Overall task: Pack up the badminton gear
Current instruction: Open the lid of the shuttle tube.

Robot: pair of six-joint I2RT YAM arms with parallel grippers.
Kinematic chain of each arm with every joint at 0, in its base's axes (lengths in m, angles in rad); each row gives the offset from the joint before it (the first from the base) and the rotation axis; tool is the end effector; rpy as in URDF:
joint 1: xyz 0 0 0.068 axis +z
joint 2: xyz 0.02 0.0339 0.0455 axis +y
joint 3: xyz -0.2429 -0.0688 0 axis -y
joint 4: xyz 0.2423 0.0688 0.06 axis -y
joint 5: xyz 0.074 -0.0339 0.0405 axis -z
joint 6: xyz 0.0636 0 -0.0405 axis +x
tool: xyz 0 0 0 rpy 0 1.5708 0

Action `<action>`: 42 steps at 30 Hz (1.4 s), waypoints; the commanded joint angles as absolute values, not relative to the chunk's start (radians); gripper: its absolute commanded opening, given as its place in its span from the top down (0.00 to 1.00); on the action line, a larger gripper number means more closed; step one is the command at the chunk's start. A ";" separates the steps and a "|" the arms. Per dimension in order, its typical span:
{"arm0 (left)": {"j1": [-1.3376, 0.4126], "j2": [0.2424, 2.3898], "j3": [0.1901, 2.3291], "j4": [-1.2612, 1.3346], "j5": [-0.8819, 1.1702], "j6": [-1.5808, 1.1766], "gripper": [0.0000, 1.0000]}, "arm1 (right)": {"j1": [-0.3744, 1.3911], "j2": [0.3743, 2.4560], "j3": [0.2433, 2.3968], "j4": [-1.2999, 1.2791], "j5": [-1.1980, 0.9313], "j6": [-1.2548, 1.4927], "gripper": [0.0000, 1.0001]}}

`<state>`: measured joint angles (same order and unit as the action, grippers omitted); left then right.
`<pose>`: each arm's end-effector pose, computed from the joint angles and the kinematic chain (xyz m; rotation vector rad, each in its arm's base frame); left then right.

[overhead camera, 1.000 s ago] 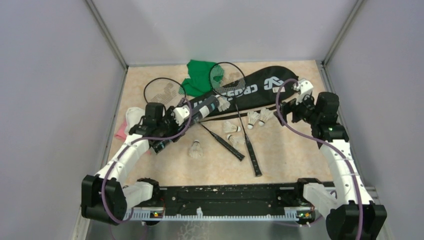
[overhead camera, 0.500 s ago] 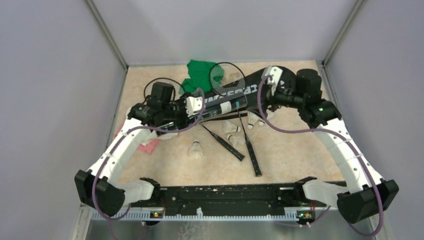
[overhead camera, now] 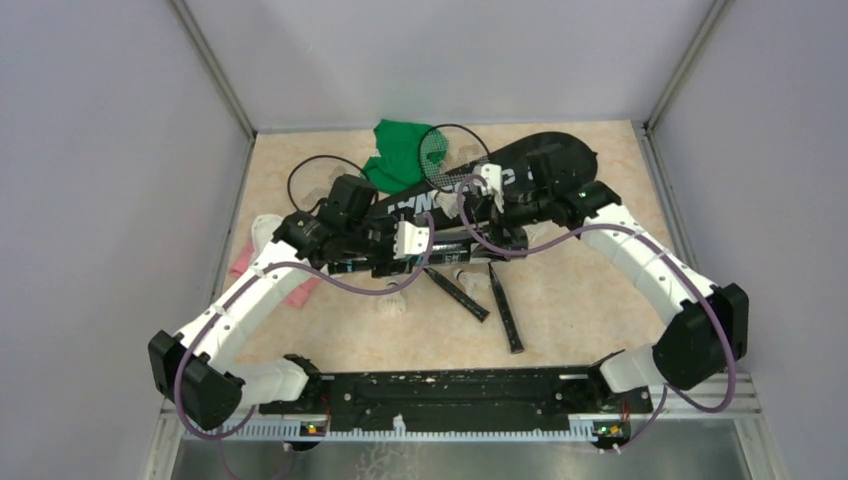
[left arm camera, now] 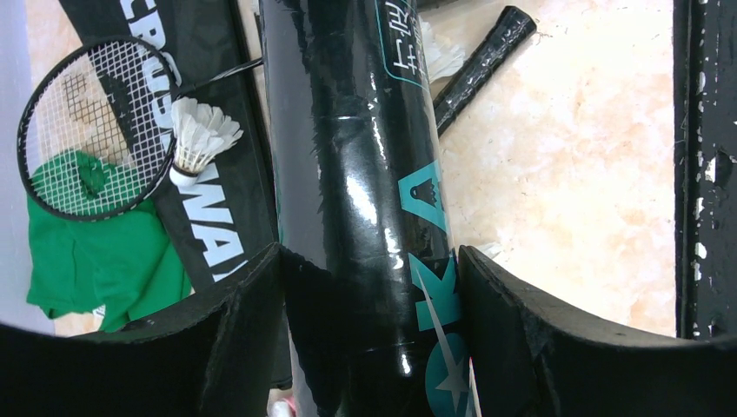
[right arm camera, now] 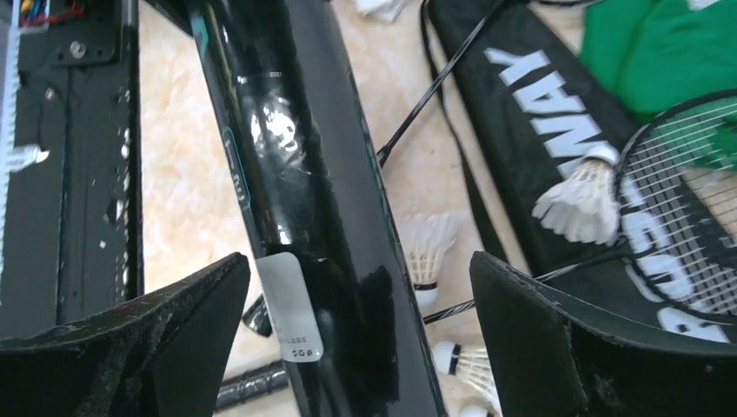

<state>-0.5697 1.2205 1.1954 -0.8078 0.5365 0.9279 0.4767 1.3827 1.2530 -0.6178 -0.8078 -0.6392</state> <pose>0.2072 -0.1713 0.3004 1.7371 1.5116 -0.4616 0.2536 0.1827 0.3001 -1.4690 1.6010 0.8342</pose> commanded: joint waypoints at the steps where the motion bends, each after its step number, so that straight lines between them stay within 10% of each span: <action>1: -0.589 1.218 1.166 -0.736 0.594 0.990 1.00 | 0.493 1.441 1.313 -0.736 -0.879 -0.773 0.04; 15: -0.611 1.210 1.111 -0.631 0.565 0.986 1.00 | 0.536 1.560 1.272 -0.757 -0.848 -0.783 0.08; 25: -0.613 1.187 1.100 -0.596 0.573 0.923 0.99 | 0.536 1.533 1.217 -0.664 -0.757 -0.704 0.52; 36: -0.601 1.086 1.113 -0.479 0.485 0.749 0.12 | 0.381 1.269 1.044 -0.450 -0.775 -0.537 0.75; 42: -0.572 1.081 1.210 -0.386 0.429 0.563 0.01 | 0.289 1.098 0.944 -0.339 -0.738 -0.429 0.77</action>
